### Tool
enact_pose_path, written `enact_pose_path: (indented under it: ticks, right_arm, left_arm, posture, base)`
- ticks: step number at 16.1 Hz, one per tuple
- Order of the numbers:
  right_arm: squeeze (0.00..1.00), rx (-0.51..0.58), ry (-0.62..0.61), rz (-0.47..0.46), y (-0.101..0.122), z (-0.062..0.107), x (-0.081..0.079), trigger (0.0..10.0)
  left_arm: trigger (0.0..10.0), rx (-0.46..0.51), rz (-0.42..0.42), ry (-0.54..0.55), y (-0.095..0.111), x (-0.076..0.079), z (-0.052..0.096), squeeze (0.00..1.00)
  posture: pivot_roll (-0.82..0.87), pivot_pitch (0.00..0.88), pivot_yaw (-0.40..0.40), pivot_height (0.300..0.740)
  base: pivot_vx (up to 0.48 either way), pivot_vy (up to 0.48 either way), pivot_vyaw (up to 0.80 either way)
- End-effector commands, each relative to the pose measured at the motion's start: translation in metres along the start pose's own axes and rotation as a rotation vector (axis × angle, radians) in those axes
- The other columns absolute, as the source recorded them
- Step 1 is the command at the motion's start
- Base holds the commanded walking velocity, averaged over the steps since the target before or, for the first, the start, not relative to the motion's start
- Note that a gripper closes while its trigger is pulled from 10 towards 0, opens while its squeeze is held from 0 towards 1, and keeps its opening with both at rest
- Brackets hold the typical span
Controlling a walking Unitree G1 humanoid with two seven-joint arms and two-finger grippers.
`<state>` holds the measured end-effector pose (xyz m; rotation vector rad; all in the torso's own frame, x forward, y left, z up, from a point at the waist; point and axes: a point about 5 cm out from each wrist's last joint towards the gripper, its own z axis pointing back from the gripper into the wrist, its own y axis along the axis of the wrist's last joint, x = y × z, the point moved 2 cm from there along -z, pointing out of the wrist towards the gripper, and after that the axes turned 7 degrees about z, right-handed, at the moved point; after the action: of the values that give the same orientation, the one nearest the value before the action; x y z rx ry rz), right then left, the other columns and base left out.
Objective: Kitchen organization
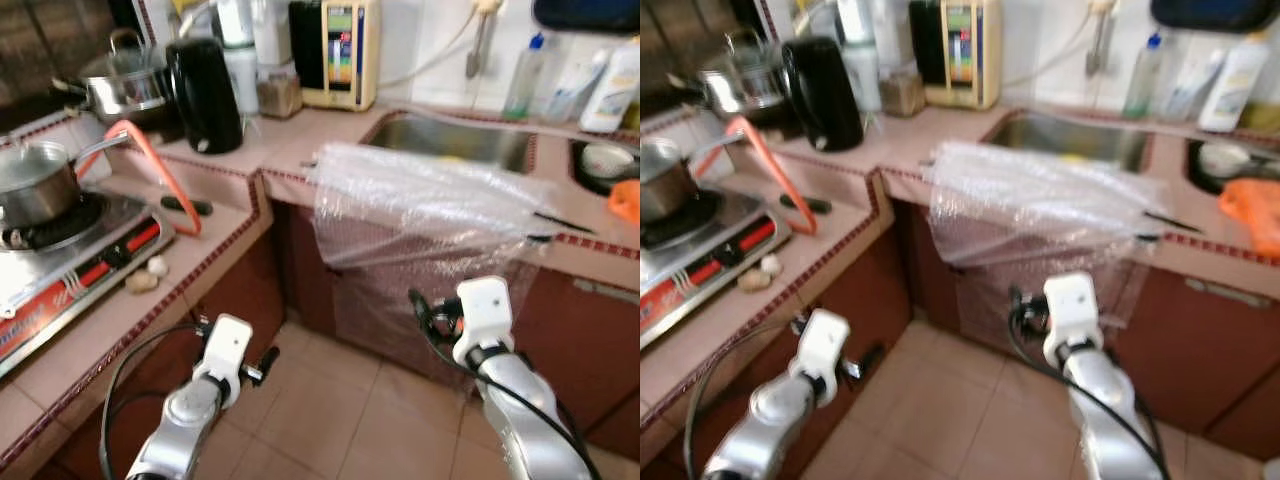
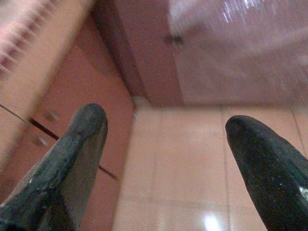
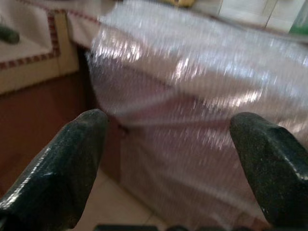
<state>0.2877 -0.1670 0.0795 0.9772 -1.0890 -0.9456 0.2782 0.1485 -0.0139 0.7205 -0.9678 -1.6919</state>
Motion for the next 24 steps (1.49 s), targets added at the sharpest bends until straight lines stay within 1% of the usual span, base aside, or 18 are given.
enact_pose_path:
  ticks: [1,2,3,4,5,6,7,9,10,11,12,13,14,16,17,19,22,24]
  right_arm:
    - [0.00,-0.062,0.064,-0.021,-0.019,-0.005,-0.017,10.0]
    - [0.00,-0.118,0.066,-0.059,-0.035,-0.007,-0.023,10.0]
    - [0.00,-0.225,0.050,-0.119,-0.064,-0.009,-0.030,10.0]
    - [0.00,-0.321,0.027,-0.136,-0.089,-0.006,-0.036,10.0]
    - [0.00,-0.377,0.016,-0.152,-0.102,-0.003,-0.039,10.0]
    - [0.00,-0.464,0.013,-0.186,-0.119,0.005,-0.045,10.0]
    - [0.00,-0.524,0.019,-0.167,-0.133,0.012,-0.048,10.0]
    - [0.00,-0.625,0.032,-0.175,-0.152,0.026,-0.052,10.0]
    - [0.00,-0.681,0.066,-0.112,-0.164,0.036,-0.055,10.0]
    - [0.00,-0.718,0.065,-0.097,-0.171,0.043,-0.055,10.0]
    - [0.00,-0.761,0.039,-0.108,-0.180,0.053,-0.052,10.0]
    - [0.00,-0.784,0.037,-0.102,-0.184,0.059,-0.052,10.0]
    - [0.00,-0.802,0.080,-0.068,-0.190,0.067,-0.057,10.0]
    - [0.00,-0.819,0.110,-0.038,-0.195,0.075,-0.060,10.0]
    - [0.00,-0.825,0.111,-0.034,-0.196,0.076,-0.060,10.0]
    - [0.00,-0.838,0.086,-0.059,-0.198,0.080,-0.062,10.0]
    - [0.00,-0.844,0.095,-0.057,-0.200,0.085,-0.067,10.0]
    - [0.00,-0.847,0.092,-0.057,-0.201,0.086,-0.068,10.0]
  left_arm:
    - [10.0,-0.083,0.013,-0.010,-0.017,-0.003,-0.002,0.00]
    - [10.0,-0.144,0.027,-0.030,-0.031,0.000,-0.002,0.00]
    - [10.0,-0.211,0.011,-0.027,-0.046,-0.002,0.000,0.00]
    - [10.0,-0.273,0.021,-0.032,-0.058,-0.002,0.003,0.00]
    - [10.0,-0.305,-0.007,-0.051,-0.065,0.000,0.005,0.00]
    - [10.0,-0.352,-0.051,-0.044,-0.075,-0.003,0.010,0.00]
    - [10.0,-0.397,-0.049,-0.029,-0.083,-0.006,0.013,0.00]
    - [10.0,-0.473,-0.057,-0.012,-0.097,-0.009,0.021,0.00]
    - [10.0,-0.522,-0.081,-0.019,-0.106,-0.008,0.026,0.00]
    - [10.0,-0.525,-0.065,-0.017,-0.107,-0.007,0.026,0.00]
    - [10.0,-0.515,-0.027,-0.062,-0.107,0.002,0.025,0.00]
    - [10.0,-0.511,-0.008,-0.086,-0.108,0.007,0.025,0.00]
    - [10.0,-0.514,-0.019,-0.081,-0.108,0.009,0.024,0.00]
    - [10.0,-0.519,-0.052,-0.099,-0.109,0.013,0.024,0.00]
    - [10.0,-0.519,-0.066,-0.110,-0.109,0.014,0.024,0.00]
    - [10.0,-0.524,-0.078,-0.124,-0.108,0.015,0.022,0.00]
    - [10.0,-0.521,-0.125,-0.152,-0.100,0.019,0.016,0.00]
    - [10.0,-0.520,-0.131,-0.149,-0.100,0.017,0.017,0.00]
  posture:
    - [-0.12,0.000,0.049,0.740]
    - [-0.12,0.000,0.044,0.740]
    - [-0.12,0.000,0.032,0.740]
    - [-0.11,0.000,0.026,0.740]
    - [-0.10,0.000,0.024,0.740]
    - [-0.10,0.000,0.020,0.740]
    - [-0.10,0.000,0.021,0.740]
    - [-0.09,0.000,0.012,0.740]
    - [-0.09,0.000,0.007,0.740]
    - [-0.09,0.000,0.007,0.740]
    - [-0.08,0.000,-0.009,0.740]
    - [-0.08,0.000,-0.015,0.740]
    - [-0.08,0.000,-0.015,0.740]
    - [-0.08,0.000,-0.009,0.740]
    - [-0.09,0.000,-0.003,0.740]
    - [-0.11,0.000,0.019,0.740]
    - [-0.12,0.000,0.037,0.740]
    - [-0.13,0.000,0.045,0.740]
  base:
    - [0.000,0.000,0.00]
    - [0.000,0.000,0.00]
    - [0.000,0.000,0.00]
    - [0.000,0.000,0.00]
    - [0.000,0.000,0.00]
    - [0.000,0.000,0.00]
    - [0.000,0.000,0.00]
    - [0.000,0.000,0.00]
    - [0.000,0.000,-0.62]
    - [0.000,0.000,-0.80]
    - [0.000,0.000,-0.80]
    - [0.000,0.000,-0.80]
    - [0.000,0.000,-0.80]
    - [0.000,0.000,-0.79]
    - [0.000,0.000,-0.79]
    - [0.000,0.000,-0.79]
    - [0.000,0.000,-0.79]
    - [0.000,0.000,-0.79]
